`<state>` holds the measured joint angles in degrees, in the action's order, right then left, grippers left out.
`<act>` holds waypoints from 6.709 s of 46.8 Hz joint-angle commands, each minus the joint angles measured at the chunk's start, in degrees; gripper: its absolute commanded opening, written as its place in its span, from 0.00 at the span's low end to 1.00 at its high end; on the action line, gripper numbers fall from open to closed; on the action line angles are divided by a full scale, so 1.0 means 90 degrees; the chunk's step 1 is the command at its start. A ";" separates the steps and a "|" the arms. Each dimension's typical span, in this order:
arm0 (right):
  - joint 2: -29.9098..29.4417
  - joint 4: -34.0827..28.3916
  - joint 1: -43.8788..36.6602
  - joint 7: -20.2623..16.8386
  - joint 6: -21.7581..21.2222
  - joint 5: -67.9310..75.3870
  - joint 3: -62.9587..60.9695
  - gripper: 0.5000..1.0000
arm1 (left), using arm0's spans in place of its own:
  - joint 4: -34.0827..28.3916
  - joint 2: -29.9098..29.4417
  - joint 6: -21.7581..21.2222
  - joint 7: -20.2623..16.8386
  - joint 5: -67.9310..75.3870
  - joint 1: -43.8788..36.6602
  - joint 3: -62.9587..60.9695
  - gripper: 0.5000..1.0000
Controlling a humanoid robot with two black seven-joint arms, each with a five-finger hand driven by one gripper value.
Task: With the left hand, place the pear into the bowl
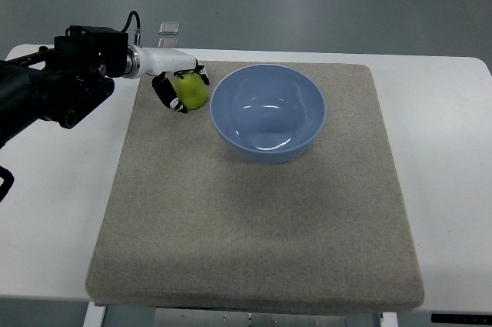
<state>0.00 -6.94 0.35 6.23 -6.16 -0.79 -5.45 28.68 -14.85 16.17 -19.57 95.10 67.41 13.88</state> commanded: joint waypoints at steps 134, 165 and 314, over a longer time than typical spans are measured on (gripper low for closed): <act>0.0000 0.0000 0.0000 0.0001 0.0000 0.0000 0.0000 0.85 | 0.3513 -0.0792 0.0694 0.0055 -0.0430 0.0781 0.0030 0.00; 0.0000 0.0000 0.0000 0.0001 0.0000 0.0000 0.0000 0.85 | 0.3445 -0.0753 0.0684 0.0055 -0.0527 0.0733 -0.0175 0.97; 0.0000 0.0000 0.0000 0.0001 0.0000 0.0000 0.0000 0.85 | 0.0232 -0.1202 0.2093 0.2907 -1.1943 -0.1318 0.1641 0.99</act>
<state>0.00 -6.94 0.35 6.23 -6.15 -0.79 -5.47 30.51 -25.24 35.02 6.69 -12.31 55.70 28.22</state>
